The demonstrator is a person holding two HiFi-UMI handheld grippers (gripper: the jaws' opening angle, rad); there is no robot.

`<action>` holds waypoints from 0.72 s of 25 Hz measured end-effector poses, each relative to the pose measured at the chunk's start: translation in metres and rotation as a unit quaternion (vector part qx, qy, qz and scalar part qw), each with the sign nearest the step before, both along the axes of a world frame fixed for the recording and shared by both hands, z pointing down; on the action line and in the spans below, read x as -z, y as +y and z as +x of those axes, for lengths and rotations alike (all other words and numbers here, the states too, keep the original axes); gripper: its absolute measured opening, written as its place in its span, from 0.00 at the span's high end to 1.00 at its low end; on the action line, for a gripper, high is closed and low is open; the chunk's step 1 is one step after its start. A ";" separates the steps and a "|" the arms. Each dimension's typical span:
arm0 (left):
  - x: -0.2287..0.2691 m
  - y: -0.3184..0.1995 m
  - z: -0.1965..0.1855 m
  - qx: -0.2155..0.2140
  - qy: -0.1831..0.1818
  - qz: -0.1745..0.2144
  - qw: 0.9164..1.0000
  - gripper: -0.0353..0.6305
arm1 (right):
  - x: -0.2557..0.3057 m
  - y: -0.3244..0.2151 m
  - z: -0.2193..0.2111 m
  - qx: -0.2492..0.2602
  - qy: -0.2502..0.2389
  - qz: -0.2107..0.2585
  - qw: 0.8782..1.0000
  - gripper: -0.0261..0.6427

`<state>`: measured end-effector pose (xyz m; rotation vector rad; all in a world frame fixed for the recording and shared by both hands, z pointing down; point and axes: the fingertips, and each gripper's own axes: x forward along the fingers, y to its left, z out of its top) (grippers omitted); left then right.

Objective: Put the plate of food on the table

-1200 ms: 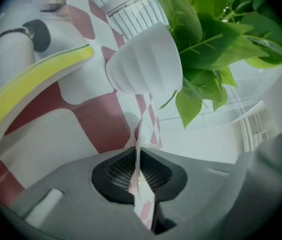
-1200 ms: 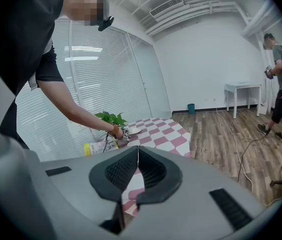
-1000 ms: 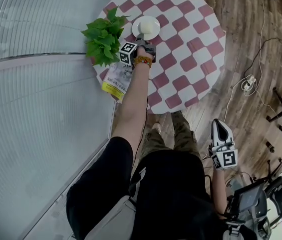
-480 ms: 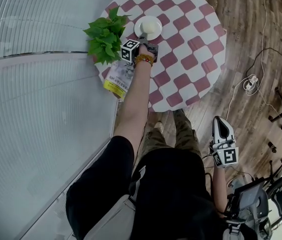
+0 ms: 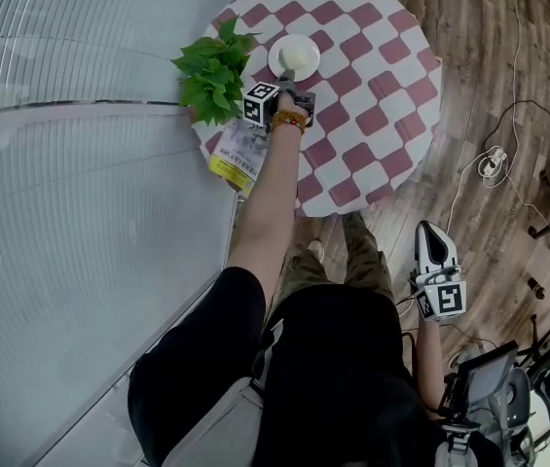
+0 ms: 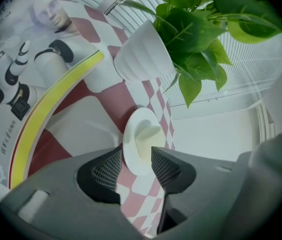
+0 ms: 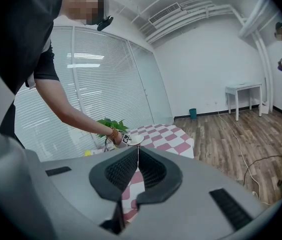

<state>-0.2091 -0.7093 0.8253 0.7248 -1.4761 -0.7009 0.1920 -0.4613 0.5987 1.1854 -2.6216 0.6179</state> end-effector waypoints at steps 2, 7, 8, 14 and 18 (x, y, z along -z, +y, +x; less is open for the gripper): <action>0.003 0.005 0.003 0.004 0.003 -0.002 1.000 0.70 | 0.003 -0.002 -0.002 0.000 -0.004 0.005 1.000 0.94; 0.002 0.026 0.024 0.011 0.019 -0.010 1.000 0.70 | 0.010 -0.005 -0.007 0.005 -0.009 0.014 1.000 0.94; 0.001 0.031 0.029 0.011 0.024 -0.012 1.000 0.70 | 0.012 -0.005 -0.009 0.006 -0.011 0.017 1.000 0.94; -0.002 0.063 0.056 -0.007 0.029 -0.031 0.999 0.70 | 0.025 -0.010 -0.019 0.015 -0.016 0.034 0.999 0.94; -0.003 0.089 0.073 -0.025 0.028 -0.043 0.998 0.70 | 0.033 -0.010 -0.026 0.024 -0.020 0.044 0.999 0.94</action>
